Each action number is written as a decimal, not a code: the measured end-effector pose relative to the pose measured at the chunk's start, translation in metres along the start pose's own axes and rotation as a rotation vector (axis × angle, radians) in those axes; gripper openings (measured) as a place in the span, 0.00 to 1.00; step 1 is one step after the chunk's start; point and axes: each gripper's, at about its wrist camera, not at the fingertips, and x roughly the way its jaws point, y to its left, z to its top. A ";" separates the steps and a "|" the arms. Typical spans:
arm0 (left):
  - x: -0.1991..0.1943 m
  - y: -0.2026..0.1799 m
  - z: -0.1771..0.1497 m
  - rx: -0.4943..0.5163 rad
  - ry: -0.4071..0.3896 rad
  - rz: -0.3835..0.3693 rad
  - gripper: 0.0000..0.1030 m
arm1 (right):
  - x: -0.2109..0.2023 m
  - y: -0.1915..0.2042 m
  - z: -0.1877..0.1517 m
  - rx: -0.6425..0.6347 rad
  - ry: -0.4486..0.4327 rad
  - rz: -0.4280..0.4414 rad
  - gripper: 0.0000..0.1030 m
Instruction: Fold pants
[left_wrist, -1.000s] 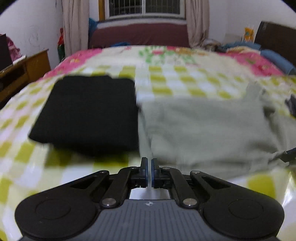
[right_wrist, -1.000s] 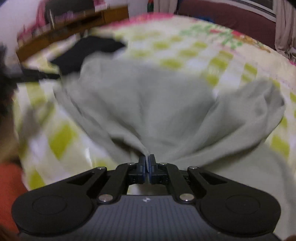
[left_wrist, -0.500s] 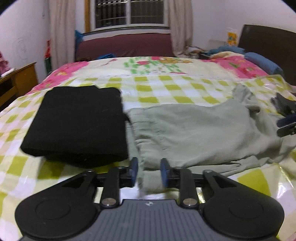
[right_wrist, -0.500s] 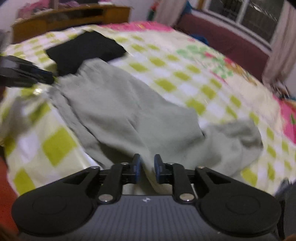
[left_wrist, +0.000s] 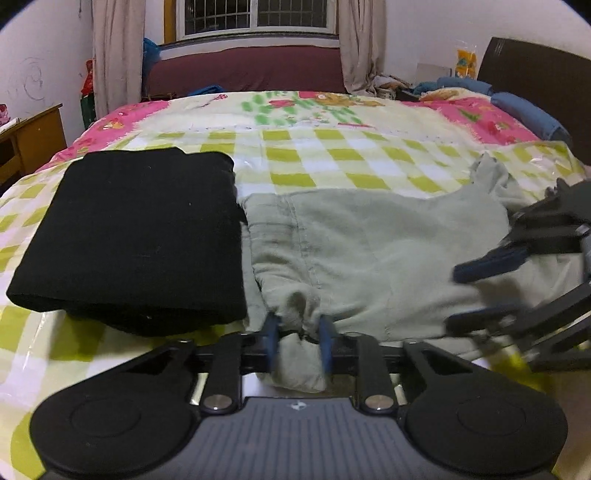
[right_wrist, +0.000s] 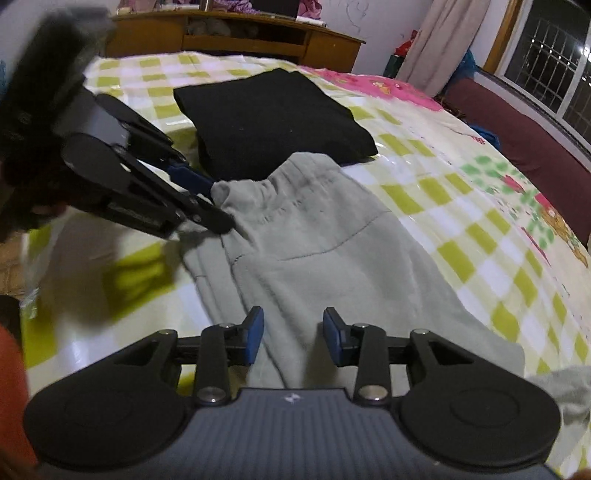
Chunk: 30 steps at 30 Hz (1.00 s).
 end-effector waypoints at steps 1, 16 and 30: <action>-0.003 0.001 0.001 -0.014 -0.012 -0.005 0.17 | 0.004 0.001 0.001 -0.007 0.006 0.000 0.34; -0.028 0.009 -0.008 -0.021 -0.031 -0.027 0.19 | -0.005 0.014 0.010 -0.039 -0.001 0.045 0.17; -0.023 0.001 -0.002 0.070 -0.038 -0.052 0.38 | 0.010 0.004 0.015 0.082 0.002 0.138 0.38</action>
